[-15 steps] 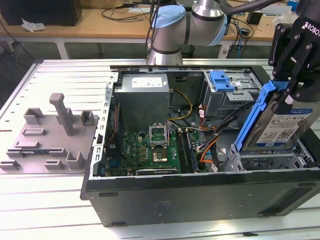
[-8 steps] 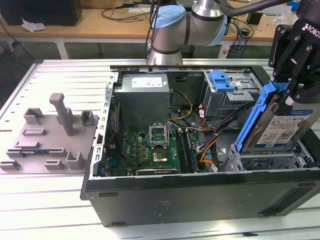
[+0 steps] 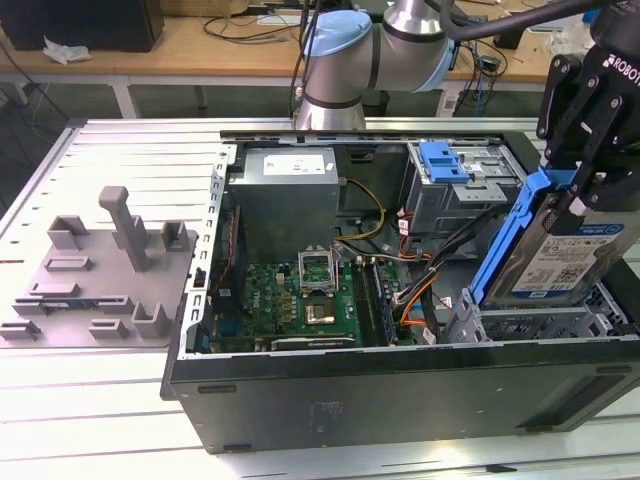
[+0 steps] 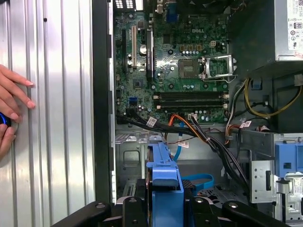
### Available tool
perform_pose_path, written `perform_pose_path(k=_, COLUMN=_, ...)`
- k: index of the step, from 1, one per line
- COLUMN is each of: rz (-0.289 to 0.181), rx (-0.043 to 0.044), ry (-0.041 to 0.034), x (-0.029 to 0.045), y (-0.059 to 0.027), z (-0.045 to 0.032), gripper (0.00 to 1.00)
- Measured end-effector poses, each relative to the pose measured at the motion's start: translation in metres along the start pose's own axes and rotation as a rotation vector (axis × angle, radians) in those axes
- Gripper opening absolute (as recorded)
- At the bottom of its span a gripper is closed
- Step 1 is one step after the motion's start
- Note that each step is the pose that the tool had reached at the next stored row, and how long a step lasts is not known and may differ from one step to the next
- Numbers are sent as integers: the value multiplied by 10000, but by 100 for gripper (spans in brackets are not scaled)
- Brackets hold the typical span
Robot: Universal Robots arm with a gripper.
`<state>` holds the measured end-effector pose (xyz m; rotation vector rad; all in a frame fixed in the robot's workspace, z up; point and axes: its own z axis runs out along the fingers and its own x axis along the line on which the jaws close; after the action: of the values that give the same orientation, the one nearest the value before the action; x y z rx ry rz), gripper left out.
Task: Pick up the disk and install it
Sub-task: 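Insert the disk into the insertion slot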
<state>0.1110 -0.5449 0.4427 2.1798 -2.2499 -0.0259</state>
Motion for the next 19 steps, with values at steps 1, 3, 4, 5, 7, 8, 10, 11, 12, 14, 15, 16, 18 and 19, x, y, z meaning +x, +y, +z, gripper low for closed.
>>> perform_pose_path(k=1, rz=0, rx=0, ry=-1, x=0, y=-1, z=4, gripper=37)
perform_pose_path(k=3, rz=0, rx=0, ry=-1, x=2, y=-4, z=11, gripper=37)
perform_pose_path(k=4, rz=0, rx=0, ry=0, x=3, y=-7, z=15, gripper=37)
perform_pose_path(k=5, rz=0, rx=0, ry=0, x=3, y=-9, z=18, gripper=37)
perform_pose_path(k=7, rz=0, rx=0, ry=-1, x=5, y=-19, z=31, gripper=37)
perform_pose_path(k=8, rz=0, rx=0, ry=0, x=5, y=-23, z=34, gripper=37)
perform_pose_path(k=10, rz=0, rx=0, ry=0, x=6, y=-28, z=40, gripper=37)
perform_pose_path(k=11, rz=0, rx=0, ry=0, x=6, y=-31, z=43, gripper=37)
perform_pose_path(k=12, rz=0, rx=0, ry=0, x=7, y=-33, z=45, gripper=37)
perform_pose_path(k=14, rz=0, rx=0, ry=0, x=7, y=-39, z=51, gripper=37)
perform_pose_path(k=15, rz=1, rx=0, ry=1, x=7, y=-41, z=53, gripper=37)
perform_pose_path(k=16, rz=1, rx=0, ry=0, x=7, y=-43, z=55, gripper=37)
perform_pose_path(k=18, rz=0, rx=0, ry=1, x=7, y=-49, z=60, gripper=37)
perform_pose_path(k=19, rz=1, rx=0, ry=1, x=7, y=-50, z=61, gripper=37)
